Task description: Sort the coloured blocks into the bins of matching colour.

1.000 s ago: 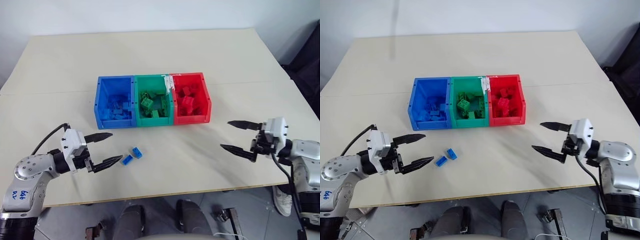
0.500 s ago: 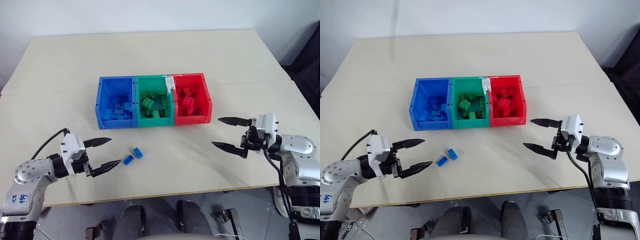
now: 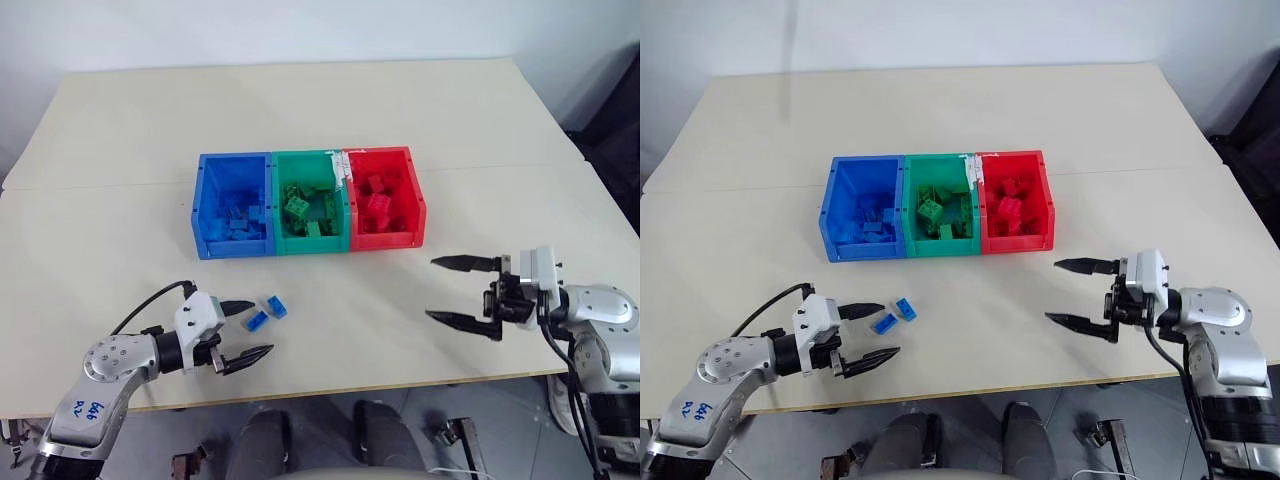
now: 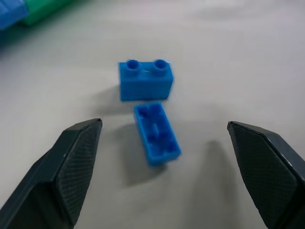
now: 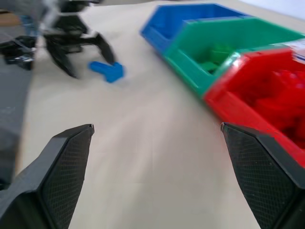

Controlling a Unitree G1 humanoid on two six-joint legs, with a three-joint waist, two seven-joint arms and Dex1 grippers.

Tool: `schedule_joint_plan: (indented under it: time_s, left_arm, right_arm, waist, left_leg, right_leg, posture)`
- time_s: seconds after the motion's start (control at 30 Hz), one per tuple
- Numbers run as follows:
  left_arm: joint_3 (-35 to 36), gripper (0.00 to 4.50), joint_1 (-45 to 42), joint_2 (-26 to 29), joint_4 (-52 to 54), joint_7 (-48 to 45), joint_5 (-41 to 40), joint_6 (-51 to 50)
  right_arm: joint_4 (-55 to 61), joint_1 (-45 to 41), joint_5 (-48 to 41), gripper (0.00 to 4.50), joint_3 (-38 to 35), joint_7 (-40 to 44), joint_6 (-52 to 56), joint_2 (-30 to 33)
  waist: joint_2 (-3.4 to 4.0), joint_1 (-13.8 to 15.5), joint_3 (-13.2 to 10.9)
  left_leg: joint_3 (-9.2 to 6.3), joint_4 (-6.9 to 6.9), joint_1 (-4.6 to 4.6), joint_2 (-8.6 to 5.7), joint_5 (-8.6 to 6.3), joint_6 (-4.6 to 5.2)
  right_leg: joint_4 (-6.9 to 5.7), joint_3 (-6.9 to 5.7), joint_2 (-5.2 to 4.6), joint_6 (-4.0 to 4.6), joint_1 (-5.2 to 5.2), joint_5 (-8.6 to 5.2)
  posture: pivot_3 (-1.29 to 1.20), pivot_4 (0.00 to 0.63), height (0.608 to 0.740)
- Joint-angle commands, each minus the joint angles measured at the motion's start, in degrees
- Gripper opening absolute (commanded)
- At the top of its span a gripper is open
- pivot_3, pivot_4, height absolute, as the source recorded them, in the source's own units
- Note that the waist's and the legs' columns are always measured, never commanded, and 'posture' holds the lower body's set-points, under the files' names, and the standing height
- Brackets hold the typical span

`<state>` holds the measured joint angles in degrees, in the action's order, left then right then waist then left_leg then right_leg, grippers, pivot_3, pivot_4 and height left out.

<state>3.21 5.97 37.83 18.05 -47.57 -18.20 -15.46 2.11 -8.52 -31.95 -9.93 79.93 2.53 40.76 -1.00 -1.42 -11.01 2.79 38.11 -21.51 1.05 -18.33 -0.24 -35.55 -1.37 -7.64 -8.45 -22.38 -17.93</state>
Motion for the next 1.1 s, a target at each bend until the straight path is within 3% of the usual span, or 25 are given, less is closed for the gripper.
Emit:
schedule_joint_plan:
  time_s: [0.03,0.33,0.4,0.57,0.63,0.83,0.93,1.1]
  left_arm:
    - [-0.82,3.65,-1.16,-1.47,-0.25,2.17,0.6,-1.28]
    - [-0.12,0.84,-0.45,-1.16,-1.74,0.47,-0.52,-1.61]
    - [3.4,0.48,-0.02,-0.95,-3.09,-2.09,-3.46,0.81]
    - [11.54,0.48,-1.57,1.58,-5.14,-8.77,-9.94,4.57]
    - [12.58,0.48,-6.56,2.36,-4.81,-8.37,-12.67,1.88]
    - [6.92,0.48,-28.62,-0.18,-12.77,0.44,-7.5,-4.1]
    - [4.33,0.48,-34.96,-1.68,-18.89,4.29,-3.37,-4.63]
    - [3.16,2.06,-39.16,-2.0,-22.99,5.33,-1.6,-5.56]
  right_arm:
    - [2.7,-0.04,-1.77,4.5,-1.92,-1.03,0.68,0.94]
    - [6.32,-0.98,-5.07,4.5,-0.37,0.68,2.42,0.33]
    - [7.18,-1.11,-6.05,4.5,0.3,0.97,2.54,-0.72]
    - [7.73,-1.43,-6.38,4.5,0.68,0.42,2.87,-1.58]
    - [7.77,-1.64,-6.53,4.5,0.49,-0.15,3.09,-1.79]
    - [8.23,-2.13,-5.96,4.5,-0.05,-3.16,3.26,-2.81]
    - [8.93,-2.21,-5.71,4.5,0.07,-4.54,3.37,-3.24]
    - [10.18,-2.4,-5.62,4.5,0.44,-6.83,3.88,-3.67]
  waist:
    - [0.0,0.03,0.0]
    - [0.01,0.05,0.01]
    - [0.01,0.0,0.0]
    - [0.0,-0.06,0.0]
    - [0.0,0.31,0.0]
    - [-0.01,1.71,0.0]
    - [0.0,1.44,0.0]
    - [-0.02,1.12,-0.01]
  left_leg:
    - [0.0,0.01,0.04,0.0,0.0,0.0]
    - [-0.01,0.0,0.08,0.01,0.0,0.0]
    - [-0.01,0.0,0.07,0.01,-0.02,0.01]
    - [0.0,-0.01,0.05,0.08,-0.03,-0.02]
    - [0.0,-0.01,0.05,0.05,-0.03,-0.02]
    - [-0.17,0.13,-0.02,-0.18,0.01,0.03]
    - [-0.08,0.11,-0.03,-0.32,0.0,0.04]
    - [0.21,0.03,-0.15,-0.21,-0.01,0.03]
  right_leg:
    - [0.01,0.0,0.0,-0.03,0.04,0.01]
    - [0.01,0.01,-0.03,-0.06,0.05,0.03]
    - [0.02,0.01,-0.03,-0.06,0.05,0.03]
    - [0.03,-0.02,0.01,-0.02,0.0,0.01]
    - [0.03,-0.01,-0.04,-0.02,0.02,0.02]
    - [0.02,-0.13,-0.09,-0.07,0.11,0.14]
    - [-0.04,-0.13,0.05,-0.13,0.14,0.17]
    - [0.0,-0.16,0.16,-0.12,-0.14,0.17]
  posture:
    - [0.0,0.15,0.74]
    - [0.0,0.15,0.74]
    - [0.0,0.15,0.74]
    - [0.0,0.15,0.74]
    - [0.0,0.15,0.74]
    - [0.0,0.15,0.74]
    - [0.0,0.15,0.74]
    - [0.0,0.15,0.74]
